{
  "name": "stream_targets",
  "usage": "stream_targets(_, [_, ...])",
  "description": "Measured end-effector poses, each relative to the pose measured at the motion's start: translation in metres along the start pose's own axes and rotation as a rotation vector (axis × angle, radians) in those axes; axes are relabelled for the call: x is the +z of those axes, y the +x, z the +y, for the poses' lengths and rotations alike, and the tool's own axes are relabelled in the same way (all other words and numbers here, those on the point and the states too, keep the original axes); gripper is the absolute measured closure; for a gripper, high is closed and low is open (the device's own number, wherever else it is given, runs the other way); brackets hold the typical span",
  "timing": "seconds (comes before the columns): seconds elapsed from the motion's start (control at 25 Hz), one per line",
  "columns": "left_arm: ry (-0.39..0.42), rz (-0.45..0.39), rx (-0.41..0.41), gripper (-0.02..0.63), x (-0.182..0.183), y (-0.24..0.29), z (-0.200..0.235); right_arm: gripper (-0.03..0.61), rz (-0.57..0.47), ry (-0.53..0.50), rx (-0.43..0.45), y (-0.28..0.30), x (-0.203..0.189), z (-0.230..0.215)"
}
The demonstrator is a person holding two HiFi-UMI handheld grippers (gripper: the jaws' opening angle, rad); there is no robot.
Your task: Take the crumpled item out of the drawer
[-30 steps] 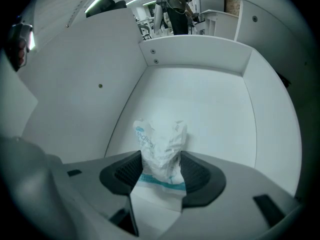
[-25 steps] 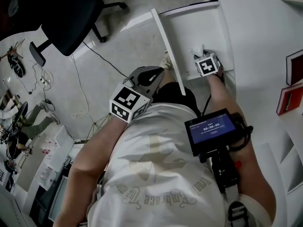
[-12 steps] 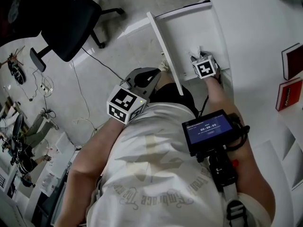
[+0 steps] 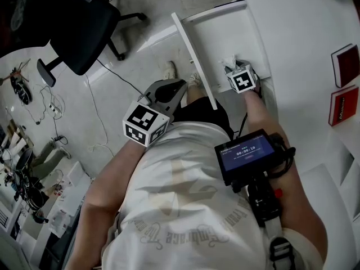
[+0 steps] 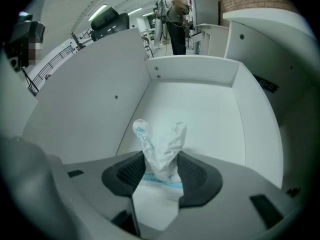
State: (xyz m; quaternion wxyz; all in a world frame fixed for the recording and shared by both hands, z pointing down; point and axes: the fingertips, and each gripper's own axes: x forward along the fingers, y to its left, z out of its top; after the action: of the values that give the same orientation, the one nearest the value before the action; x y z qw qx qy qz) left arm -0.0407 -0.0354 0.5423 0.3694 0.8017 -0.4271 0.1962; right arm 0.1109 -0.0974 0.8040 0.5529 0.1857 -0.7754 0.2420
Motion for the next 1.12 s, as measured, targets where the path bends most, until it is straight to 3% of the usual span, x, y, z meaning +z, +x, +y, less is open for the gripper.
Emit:
stream_targets(0.6, [0.085, -0.045, -0.033, 0.586, 0.023, -0.033, 0.0, 0.365, -0.15, 0.071, -0.069, -0.057, 0.032, 0.019])
stream_targets(1.12, [0.115, -0.093, -0.068, 0.586, 0.046, -0.047, 0.017, 0.371, -0.187, 0.137, -0.118, -0.076, 0.041, 0.029])
